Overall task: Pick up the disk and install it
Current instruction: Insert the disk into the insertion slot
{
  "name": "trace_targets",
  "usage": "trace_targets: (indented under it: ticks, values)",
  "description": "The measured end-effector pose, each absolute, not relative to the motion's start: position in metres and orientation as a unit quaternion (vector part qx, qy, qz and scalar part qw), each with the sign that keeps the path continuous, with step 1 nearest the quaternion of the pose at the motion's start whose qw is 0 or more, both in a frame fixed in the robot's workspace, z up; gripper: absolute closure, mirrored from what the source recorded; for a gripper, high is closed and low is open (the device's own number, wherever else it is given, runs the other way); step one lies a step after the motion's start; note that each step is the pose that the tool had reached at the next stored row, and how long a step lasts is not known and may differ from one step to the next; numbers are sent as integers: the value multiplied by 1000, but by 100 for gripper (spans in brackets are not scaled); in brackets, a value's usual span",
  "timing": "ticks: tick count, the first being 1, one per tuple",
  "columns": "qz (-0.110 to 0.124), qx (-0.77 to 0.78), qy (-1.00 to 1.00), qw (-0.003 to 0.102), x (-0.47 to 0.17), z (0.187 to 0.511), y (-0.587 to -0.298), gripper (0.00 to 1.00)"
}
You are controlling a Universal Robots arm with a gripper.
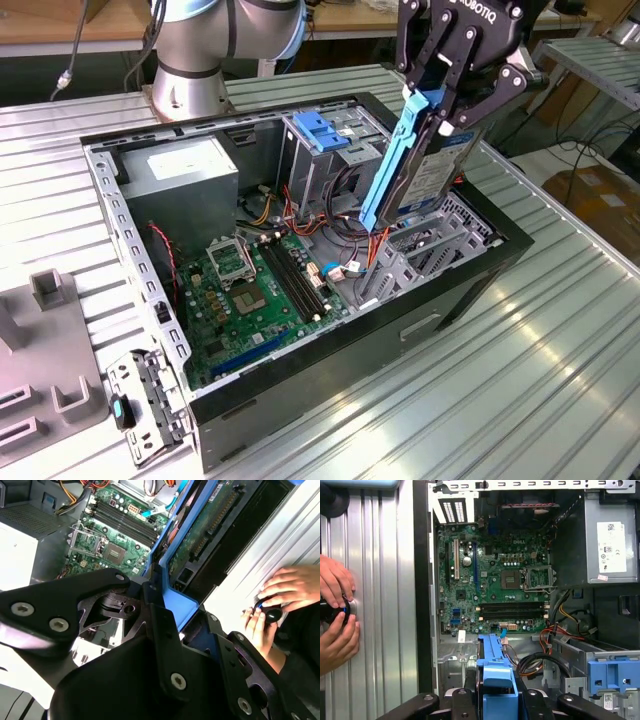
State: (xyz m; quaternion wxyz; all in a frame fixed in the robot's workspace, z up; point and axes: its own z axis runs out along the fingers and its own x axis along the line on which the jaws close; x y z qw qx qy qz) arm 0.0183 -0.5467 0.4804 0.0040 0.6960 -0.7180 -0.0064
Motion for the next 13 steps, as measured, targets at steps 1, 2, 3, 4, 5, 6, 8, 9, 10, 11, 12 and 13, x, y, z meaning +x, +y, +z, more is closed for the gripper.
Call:
trace_targets:
  ticks: [1,2,3,4,5,6,8,9,10,11,12,13]
  values:
    - [-6,696,-718,4,18,480,-547,63]
    - [-6,696,-718,4,18,480,-547,63]
    - [-6,696,-718,4,18,480,-548,63]
    - [-6,696,-718,4,18,479,-548,63]
    - [-6,696,-718,4,18,479,-548,63]
    - [-6,696,-718,4,19,479,-548,63]
    - [-6,696,-718,4,19,479,-548,63]
    - [-6,696,-718,4,20,479,-548,63]
    - [-6,696,-718,4,21,479,-548,63]
    - [-6,696,-718,4,23,479,-548,63]
    - [-6,696,-718,4,24,479,-548,63]
    - [-6,696,-718,4,26,479,-548,63]
